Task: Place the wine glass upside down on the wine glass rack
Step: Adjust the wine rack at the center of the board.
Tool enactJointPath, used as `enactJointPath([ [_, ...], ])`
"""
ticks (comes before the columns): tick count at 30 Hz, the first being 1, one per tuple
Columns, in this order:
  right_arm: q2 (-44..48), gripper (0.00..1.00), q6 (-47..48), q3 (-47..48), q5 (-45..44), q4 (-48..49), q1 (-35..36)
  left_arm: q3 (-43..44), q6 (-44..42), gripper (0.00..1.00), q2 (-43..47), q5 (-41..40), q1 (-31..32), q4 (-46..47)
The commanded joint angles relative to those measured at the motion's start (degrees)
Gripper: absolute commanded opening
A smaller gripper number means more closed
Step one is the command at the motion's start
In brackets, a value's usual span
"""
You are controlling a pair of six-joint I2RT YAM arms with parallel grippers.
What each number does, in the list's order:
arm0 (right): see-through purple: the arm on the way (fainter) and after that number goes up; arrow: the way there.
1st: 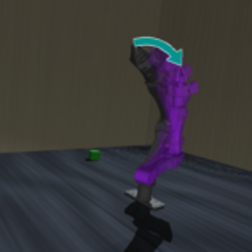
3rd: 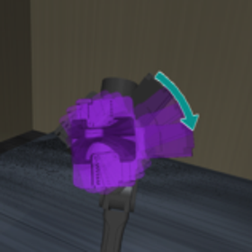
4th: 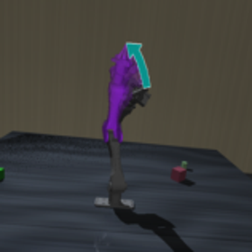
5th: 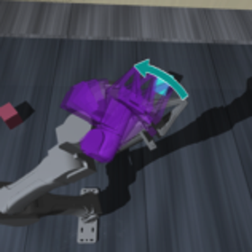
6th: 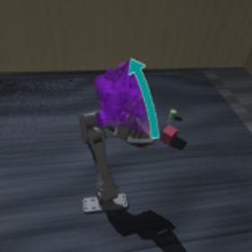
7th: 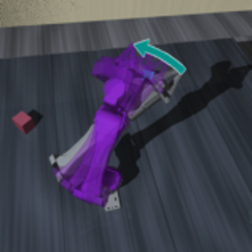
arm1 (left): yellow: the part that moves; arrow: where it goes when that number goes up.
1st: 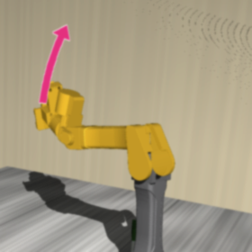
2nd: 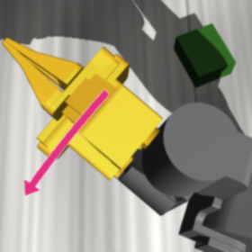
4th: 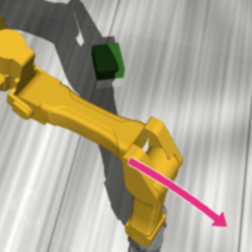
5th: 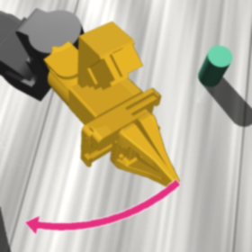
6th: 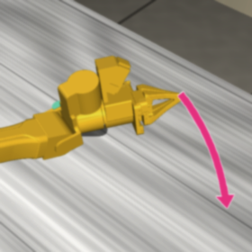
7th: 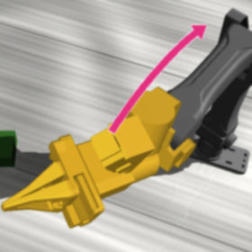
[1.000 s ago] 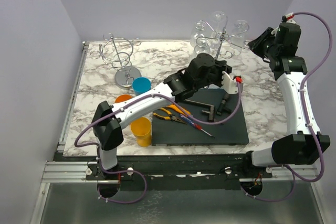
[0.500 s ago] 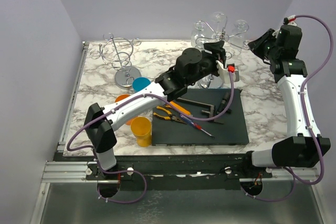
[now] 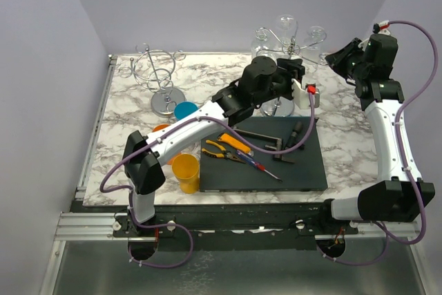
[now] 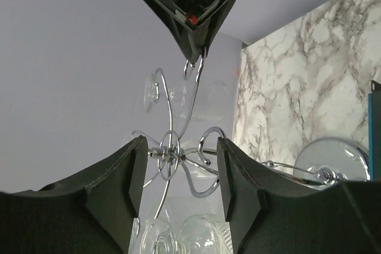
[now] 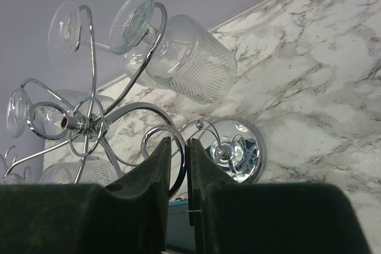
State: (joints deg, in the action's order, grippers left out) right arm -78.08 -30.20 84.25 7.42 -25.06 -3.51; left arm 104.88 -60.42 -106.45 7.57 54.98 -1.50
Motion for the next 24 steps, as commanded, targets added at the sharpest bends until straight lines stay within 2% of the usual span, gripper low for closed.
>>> enactJointPath([
  [1, 1.2, 0.16, 0.7, -0.3, 4.8, 0.3, 0.3, 2.8, -1.8, 0.58, 0.9, 5.8, 0.1, -8.8],
  [6, 1.3, 0.16, 1.0, -0.2, 4.8, 0.3, 0.3, 2.9, -3.6, 0.60, 2.1, 7.9, 0.2, -14.3],
  [10, 1.4, 0.16, 0.7, -0.7, 4.9, 0.5, 0.4, 3.9, -5.8, 0.58, 0.2, 4.7, 0.5, -14.1],
  [13, 1.7, 0.15, 0.3, -1.1, 5.1, 0.7, 0.4, 7.1, -6.1, 0.51, -2.2, 2.0, 0.6, -13.3],
  [17, 2.1, 0.10, 0.1, -1.7, 5.3, 0.8, 0.3, 9.1, -8.9, 0.33, -4.8, -3.4, 1.4, -11.5],
  [22, 2.8, 0.06, -0.1, -2.2, 5.2, 1.0, 0.3, 7.6, -8.9, 0.18, -4.4, -3.6, 1.4, -11.6],
  [24, 2.8, 0.06, 0.0, -2.0, 5.0, 0.8, 0.4, 6.1, -8.4, 0.16, -3.3, -2.8, 1.4, -12.0],
])
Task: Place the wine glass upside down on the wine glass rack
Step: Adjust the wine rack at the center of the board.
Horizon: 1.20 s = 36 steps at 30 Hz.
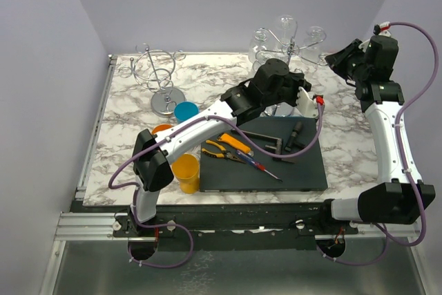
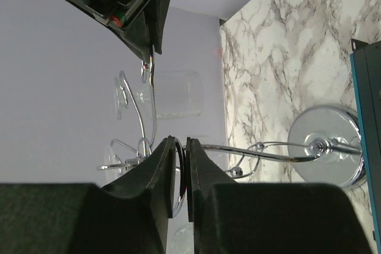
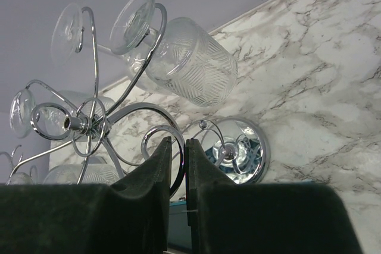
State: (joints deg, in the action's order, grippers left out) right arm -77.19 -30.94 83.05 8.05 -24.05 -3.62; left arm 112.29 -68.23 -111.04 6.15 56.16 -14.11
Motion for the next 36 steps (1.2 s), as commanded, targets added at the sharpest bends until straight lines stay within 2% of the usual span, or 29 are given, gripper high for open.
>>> enactJointPath([
  [1, 1.8, 0.06, 0.8, -0.6, 4.4, -0.4, 0.5, -2.0, -0.5, 0.16, 1.8, -1.1, 0.3, 0.3],
  [8, 2.1, 0.03, 0.5, -0.5, 4.5, -0.8, 0.5, -0.5, -0.3, 0.00, 1.1, -2.7, 0.3, -0.8],
  [22, 7.3, 0.01, -1.7, -5.0, 3.2, -0.3, 0.5, -0.2, 0.7, 0.00, 1.8, -5.2, -1.4, -3.0],
  [36, 10.9, 0.01, -5.1, -8.9, 5.7, 1.3, 0.5, -0.1, 1.1, 0.00, 2.5, -7.8, -3.1, -3.0],
])
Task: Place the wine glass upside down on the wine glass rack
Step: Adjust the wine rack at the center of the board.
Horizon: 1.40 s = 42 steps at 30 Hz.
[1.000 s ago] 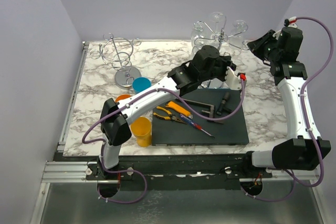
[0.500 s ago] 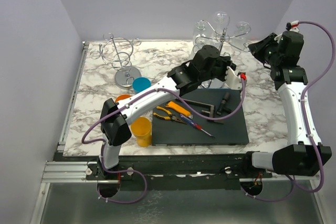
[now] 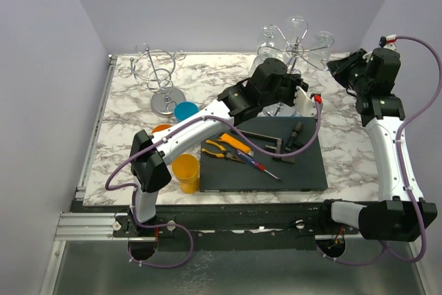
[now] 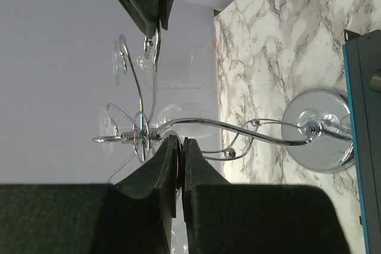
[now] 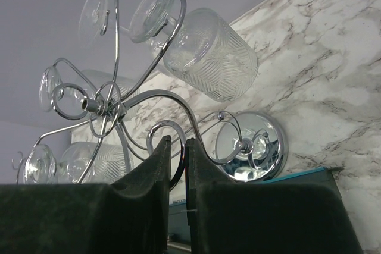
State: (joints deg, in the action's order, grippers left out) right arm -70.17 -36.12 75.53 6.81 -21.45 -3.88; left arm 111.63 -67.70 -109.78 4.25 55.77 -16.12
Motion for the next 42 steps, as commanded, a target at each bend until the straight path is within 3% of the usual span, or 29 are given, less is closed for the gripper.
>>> enactJointPath([
  [1, 4.0, 0.01, -0.4, -1.8, 7.4, -1.2, 0.7, 0.6, 0.8, 0.00, 1.3, -5.9, -2.9, -1.0],
  [14, 6.0, 0.01, -4.6, -5.4, 10.5, 0.5, 0.8, 2.7, 1.3, 0.00, 1.0, -6.5, -5.0, -1.0],
  [26, 3.7, 0.02, -2.1, 1.6, 10.2, -3.6, 0.8, -0.5, 3.1, 0.01, 4.2, -2.7, -4.1, -1.0],
  [30, 3.8, 0.09, -2.0, 2.0, 10.4, -3.5, 0.8, -2.8, 5.2, 0.24, 6.6, -2.1, -3.8, -1.0],
  [35, 3.0, 0.11, -1.7, 3.2, 11.2, -3.8, 0.8, -5.4, 7.9, 0.44, 9.2, -2.6, -2.7, -1.2],
  [42, 2.1, 0.11, -0.2, 6.5, 9.8, -5.9, 0.8, 0.7, 17.0, 0.77, 7.3, -5.6, -2.3, -1.3],
])
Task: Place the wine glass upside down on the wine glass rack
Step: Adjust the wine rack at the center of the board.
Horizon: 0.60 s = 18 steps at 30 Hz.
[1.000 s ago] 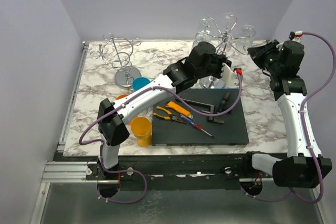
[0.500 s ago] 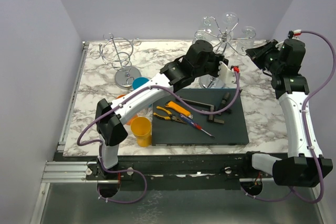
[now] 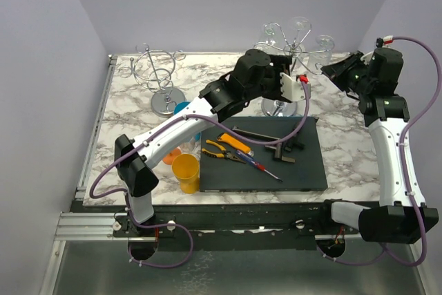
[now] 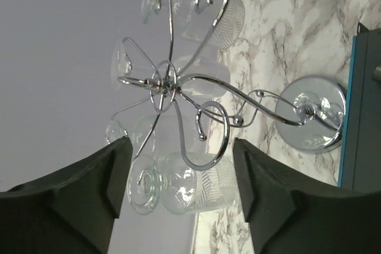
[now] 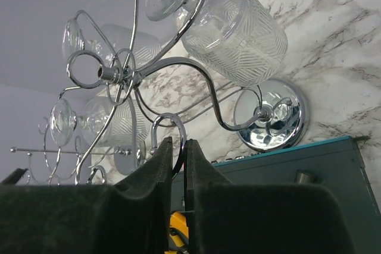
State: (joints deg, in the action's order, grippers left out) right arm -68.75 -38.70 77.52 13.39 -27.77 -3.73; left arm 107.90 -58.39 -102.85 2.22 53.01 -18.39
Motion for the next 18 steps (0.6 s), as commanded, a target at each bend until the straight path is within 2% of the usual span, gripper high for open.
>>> enactJointPath([
  [1, 0.8, 0.12, 2.6, 4.9, 2.8, 0.2, 0.7, 5.2, 9.8, 0.82, 0.4, -3.5, 0.5, 1.0],
  [5, -0.3, 0.12, 3.6, 7.6, 1.9, -1.4, 0.6, 7.5, 17.1, 0.93, 1.0, -2.8, 0.4, 0.4],
  [7, -0.9, 0.17, 3.9, 8.4, 1.7, -1.9, 0.7, 8.7, 21.1, 0.98, 1.7, -2.6, 0.4, -0.4],
  [10, -1.3, 0.28, 4.4, 9.4, 1.0, -2.4, 0.6, 10.2, 27.3, 0.99, 3.5, -2.3, 0.4, -3.0],
  [18, -1.6, 0.33, 6.3, 14.2, -2.8, -4.0, 0.6, 3.9, 37.2, 0.99, 12.3, -2.5, -3.3, -9.5],
])
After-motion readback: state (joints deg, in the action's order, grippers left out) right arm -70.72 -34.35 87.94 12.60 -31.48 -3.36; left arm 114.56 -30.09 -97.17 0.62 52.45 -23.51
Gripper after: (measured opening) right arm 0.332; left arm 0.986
